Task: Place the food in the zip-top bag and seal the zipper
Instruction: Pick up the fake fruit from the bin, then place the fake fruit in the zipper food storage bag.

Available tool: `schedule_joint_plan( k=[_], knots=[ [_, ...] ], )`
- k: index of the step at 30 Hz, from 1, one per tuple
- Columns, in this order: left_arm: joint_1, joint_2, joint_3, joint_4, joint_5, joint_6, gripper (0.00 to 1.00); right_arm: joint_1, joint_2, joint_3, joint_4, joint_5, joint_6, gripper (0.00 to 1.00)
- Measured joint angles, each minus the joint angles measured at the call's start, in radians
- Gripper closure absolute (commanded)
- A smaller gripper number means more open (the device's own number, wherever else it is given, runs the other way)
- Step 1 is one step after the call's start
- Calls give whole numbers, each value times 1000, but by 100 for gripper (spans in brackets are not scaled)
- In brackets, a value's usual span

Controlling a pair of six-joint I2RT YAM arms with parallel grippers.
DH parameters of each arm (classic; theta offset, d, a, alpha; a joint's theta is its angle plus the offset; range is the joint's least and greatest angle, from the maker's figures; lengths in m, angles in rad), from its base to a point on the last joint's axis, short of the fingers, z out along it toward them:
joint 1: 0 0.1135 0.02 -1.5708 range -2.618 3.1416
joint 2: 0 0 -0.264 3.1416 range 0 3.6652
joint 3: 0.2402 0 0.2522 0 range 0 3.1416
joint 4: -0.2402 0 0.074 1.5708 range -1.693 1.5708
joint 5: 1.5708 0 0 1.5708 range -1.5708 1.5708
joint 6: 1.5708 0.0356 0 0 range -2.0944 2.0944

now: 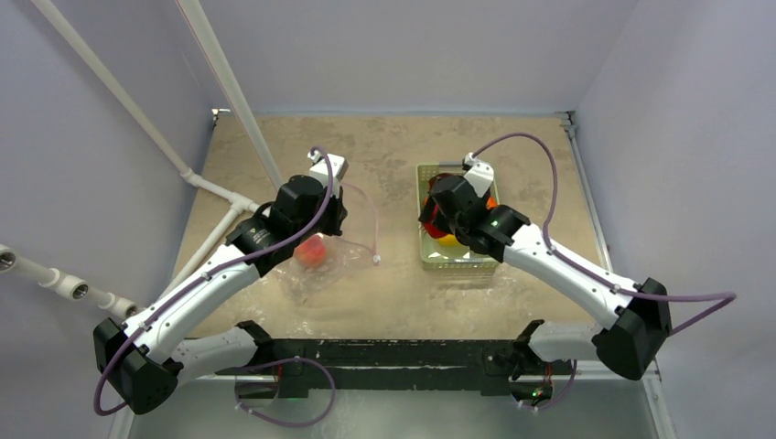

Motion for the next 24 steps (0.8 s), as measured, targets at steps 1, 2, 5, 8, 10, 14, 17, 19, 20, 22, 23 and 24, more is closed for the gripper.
schedule_joint_plan(
  k=[1, 2, 5, 8, 10, 14, 17, 19, 20, 22, 23, 24],
  knots=[
    [0, 0, 0, 0, 0, 0, 100, 0, -8, 14, 4, -1, -11, 83],
    [0, 0, 0, 0, 0, 0, 100, 0, -15, 28, 8, -2, -24, 83],
    [0, 0, 0, 0, 0, 0, 100, 0, -40, 76, 39, -18, -67, 83],
    [0, 0, 0, 0, 0, 0, 100, 1, -68, 106, 81, -51, -103, 83],
    [0, 0, 0, 0, 0, 0, 100, 4, -78, 129, 108, -77, -125, 83],
    [0, 0, 0, 0, 0, 0, 100, 13, -79, 163, 168, -137, -163, 83],
    [0, 0, 0, 0, 0, 0, 100, 23, -77, 172, 208, -187, -187, 83],
    [0, 0, 0, 0, 0, 0, 100, 30, -73, 177, 233, -217, -200, 83],
    [0, 0, 0, 0, 0, 0, 100, 34, -71, 179, 243, -231, -204, 83],
    [0, 0, 0, 0, 0, 0, 100, 48, -59, 188, 269, -254, -210, 83],
    [0, 0, 0, 0, 0, 0, 100, 59, -49, 193, 281, -264, -211, 83],
    [0, 0, 0, 0, 0, 0, 100, 68, -40, 198, 290, -268, -213, 83]
  ],
)
